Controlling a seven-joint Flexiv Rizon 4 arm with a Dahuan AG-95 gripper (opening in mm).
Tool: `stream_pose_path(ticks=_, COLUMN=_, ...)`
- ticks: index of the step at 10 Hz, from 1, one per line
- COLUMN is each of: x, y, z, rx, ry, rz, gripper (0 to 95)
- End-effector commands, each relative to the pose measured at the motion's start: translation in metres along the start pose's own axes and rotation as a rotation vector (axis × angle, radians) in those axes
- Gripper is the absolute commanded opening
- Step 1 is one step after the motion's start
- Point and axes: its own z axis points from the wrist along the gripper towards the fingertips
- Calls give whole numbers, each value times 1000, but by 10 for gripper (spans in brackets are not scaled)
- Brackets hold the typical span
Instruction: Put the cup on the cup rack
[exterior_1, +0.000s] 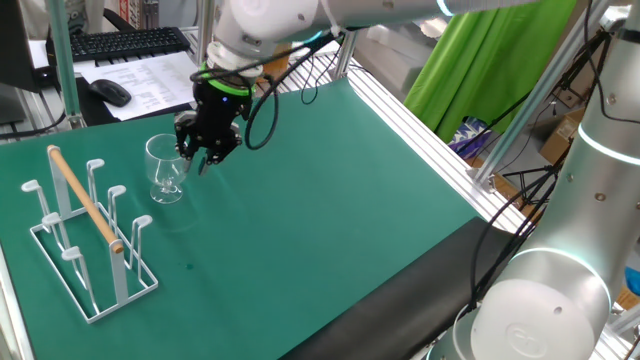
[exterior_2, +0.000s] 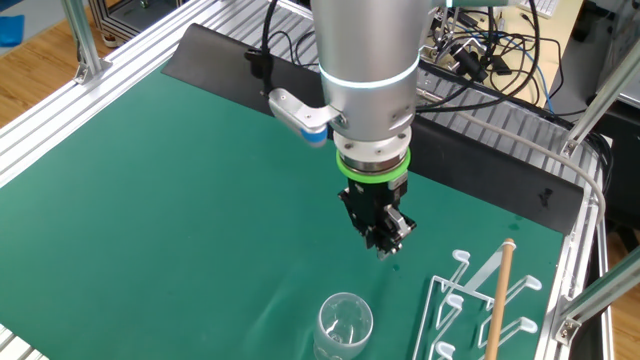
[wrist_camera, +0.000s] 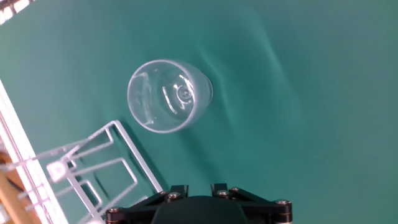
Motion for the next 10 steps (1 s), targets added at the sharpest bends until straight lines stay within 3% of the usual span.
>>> stream_pose_path(ticks=1, x=2, y=3, z=2, rx=31, ry=-35, rz=-17, gripper=190)
stream_pose_path(ticks=3, x=2, y=6, z=1, rx=36, ry=-15, rz=-38, gripper=190)
stream_pose_path(ticks=7, x=3, y=7, z=1, rx=40, ry=-14, rz=-51, gripper=190)
stream_pose_path(ticks=10, x=3, y=7, z=1, rx=51, ry=10, rz=-80, gripper=190)
